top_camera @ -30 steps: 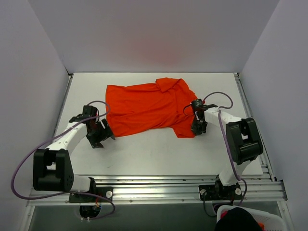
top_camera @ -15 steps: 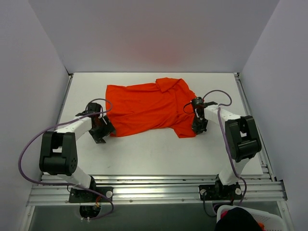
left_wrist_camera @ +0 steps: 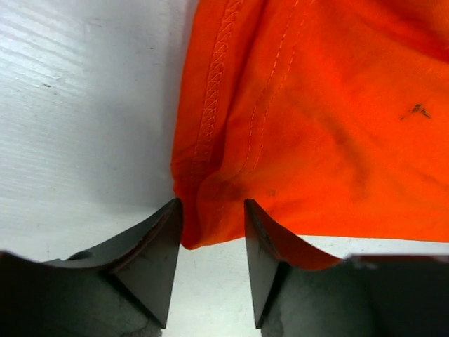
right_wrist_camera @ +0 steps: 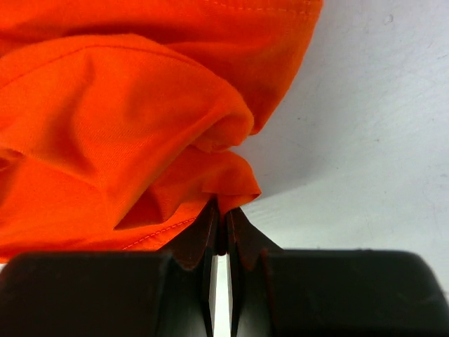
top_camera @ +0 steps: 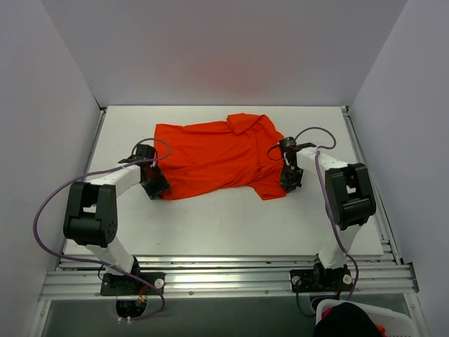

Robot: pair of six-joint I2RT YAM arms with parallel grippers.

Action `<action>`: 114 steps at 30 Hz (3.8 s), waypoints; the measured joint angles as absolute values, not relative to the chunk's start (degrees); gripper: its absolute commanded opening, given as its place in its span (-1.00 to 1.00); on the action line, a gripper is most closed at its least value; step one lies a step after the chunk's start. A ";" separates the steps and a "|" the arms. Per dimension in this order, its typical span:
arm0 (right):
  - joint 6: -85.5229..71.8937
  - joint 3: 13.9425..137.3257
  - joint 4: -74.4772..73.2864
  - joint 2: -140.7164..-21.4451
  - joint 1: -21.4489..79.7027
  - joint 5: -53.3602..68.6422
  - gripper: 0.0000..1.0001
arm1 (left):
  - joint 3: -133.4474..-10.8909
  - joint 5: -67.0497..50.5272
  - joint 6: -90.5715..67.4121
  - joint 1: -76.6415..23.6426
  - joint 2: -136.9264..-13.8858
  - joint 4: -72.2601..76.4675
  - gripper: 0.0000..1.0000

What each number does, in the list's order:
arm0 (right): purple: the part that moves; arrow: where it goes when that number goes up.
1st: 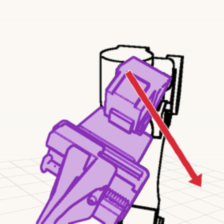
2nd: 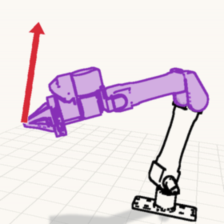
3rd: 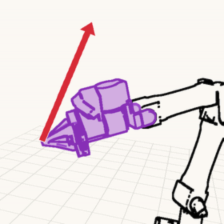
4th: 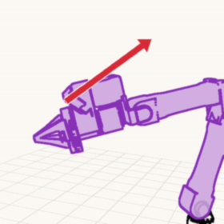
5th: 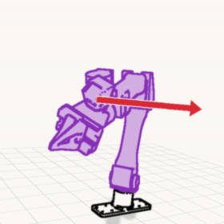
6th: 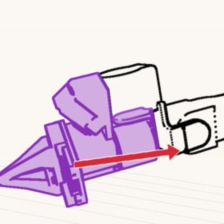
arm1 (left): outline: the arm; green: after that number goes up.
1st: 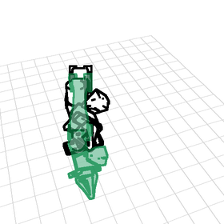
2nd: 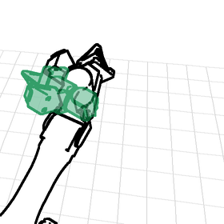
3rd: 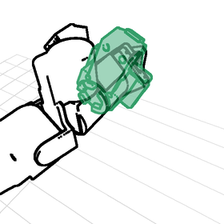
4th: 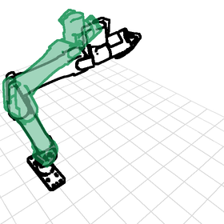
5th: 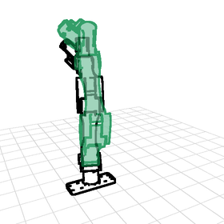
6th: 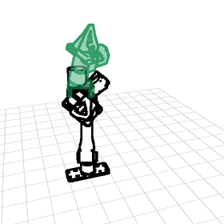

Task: Fold and stack the t-shirts
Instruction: Flatten the tshirt out

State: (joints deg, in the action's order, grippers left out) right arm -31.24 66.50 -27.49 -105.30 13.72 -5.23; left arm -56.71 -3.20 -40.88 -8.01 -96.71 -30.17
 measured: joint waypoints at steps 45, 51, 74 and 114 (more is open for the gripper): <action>-31.31 106.39 -33.12 -59.51 11.99 2.98 -1.00 | -111.57 1.63 -30.68 -9.34 -52.62 -63.96 -0.95; -30.94 114.76 -33.54 -60.25 11.99 2.28 -1.00 | -128.84 1.02 -28.62 -9.34 -58.02 -64.23 -0.95; -30.72 91.24 -17.82 -102.26 11.99 -6.17 -1.00 | -86.06 2.52 -37.34 -7.11 -98.91 -38.89 -0.95; -38.54 107.46 -16.21 -126.80 17.58 2.31 0.79 | -70.32 -8.86 -46.04 -4.84 -83.42 -28.97 0.93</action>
State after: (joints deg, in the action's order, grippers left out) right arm -38.54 107.46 -16.21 -126.80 17.58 2.31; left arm -70.32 -8.86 -46.04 -4.84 -83.42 -28.97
